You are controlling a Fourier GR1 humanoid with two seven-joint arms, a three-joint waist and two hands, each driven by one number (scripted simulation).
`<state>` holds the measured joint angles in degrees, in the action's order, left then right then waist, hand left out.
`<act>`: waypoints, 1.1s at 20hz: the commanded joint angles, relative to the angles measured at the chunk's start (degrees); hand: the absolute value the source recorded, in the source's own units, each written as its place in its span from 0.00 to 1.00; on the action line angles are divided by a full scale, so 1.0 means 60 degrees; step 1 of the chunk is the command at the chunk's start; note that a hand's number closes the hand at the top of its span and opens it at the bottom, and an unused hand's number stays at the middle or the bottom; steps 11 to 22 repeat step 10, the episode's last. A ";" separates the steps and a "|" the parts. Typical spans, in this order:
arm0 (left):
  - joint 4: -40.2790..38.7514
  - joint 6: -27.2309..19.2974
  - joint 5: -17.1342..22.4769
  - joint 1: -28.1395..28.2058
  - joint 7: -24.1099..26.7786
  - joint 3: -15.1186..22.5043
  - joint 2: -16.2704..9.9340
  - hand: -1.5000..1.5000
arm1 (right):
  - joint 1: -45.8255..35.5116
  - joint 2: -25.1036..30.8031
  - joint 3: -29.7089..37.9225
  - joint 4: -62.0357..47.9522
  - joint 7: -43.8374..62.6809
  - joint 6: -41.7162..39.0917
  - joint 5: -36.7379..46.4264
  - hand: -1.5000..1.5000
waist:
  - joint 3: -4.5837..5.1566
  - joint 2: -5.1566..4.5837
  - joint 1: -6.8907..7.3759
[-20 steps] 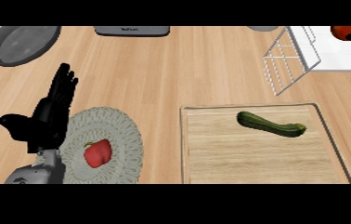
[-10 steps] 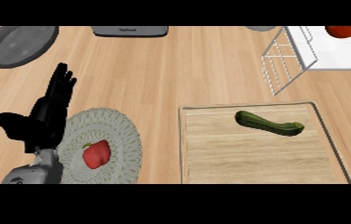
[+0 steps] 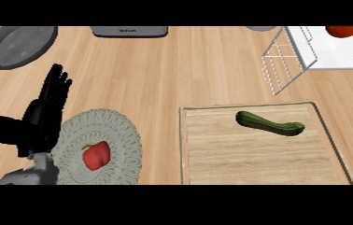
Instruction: Pick the tomato from the tray and place it in the tiered shelf
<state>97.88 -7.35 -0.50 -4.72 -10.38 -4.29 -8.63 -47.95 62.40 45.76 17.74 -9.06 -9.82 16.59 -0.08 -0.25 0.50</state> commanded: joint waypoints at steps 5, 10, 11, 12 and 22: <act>0.0010 0.0049 -0.0006 0.0168 0.0143 -0.0009 0.0077 0.50 | 0.1833 0.1445 0.0744 -0.0782 -0.1103 -0.2108 -0.0860 0.00 | -0.0017 -0.0009 -0.0041; 0.0287 0.0056 -0.0077 0.0304 0.0030 0.0171 0.0182 0.50 | 0.2223 0.1603 0.0957 -0.1021 -0.1641 -0.2496 -0.1160 0.00 | -0.0031 -0.0035 0.0074; 0.0287 0.0056 -0.0077 0.0304 0.0030 0.0171 0.0182 0.50 | 0.2223 0.1603 0.0957 -0.1021 -0.1641 -0.2496 -0.1160 0.00 | -0.0031 -0.0035 0.0074; 0.0287 0.0056 -0.0077 0.0304 0.0030 0.0171 0.0182 0.50 | 0.2223 0.1603 0.0957 -0.1021 -0.1641 -0.2496 -0.1160 0.00 | -0.0031 -0.0035 0.0074; 0.0287 0.0056 -0.0077 0.0304 0.0030 0.0171 0.0182 0.50 | 0.2223 0.1603 0.0957 -0.1021 -0.1641 -0.2496 -0.1160 0.00 | -0.0031 -0.0035 0.0074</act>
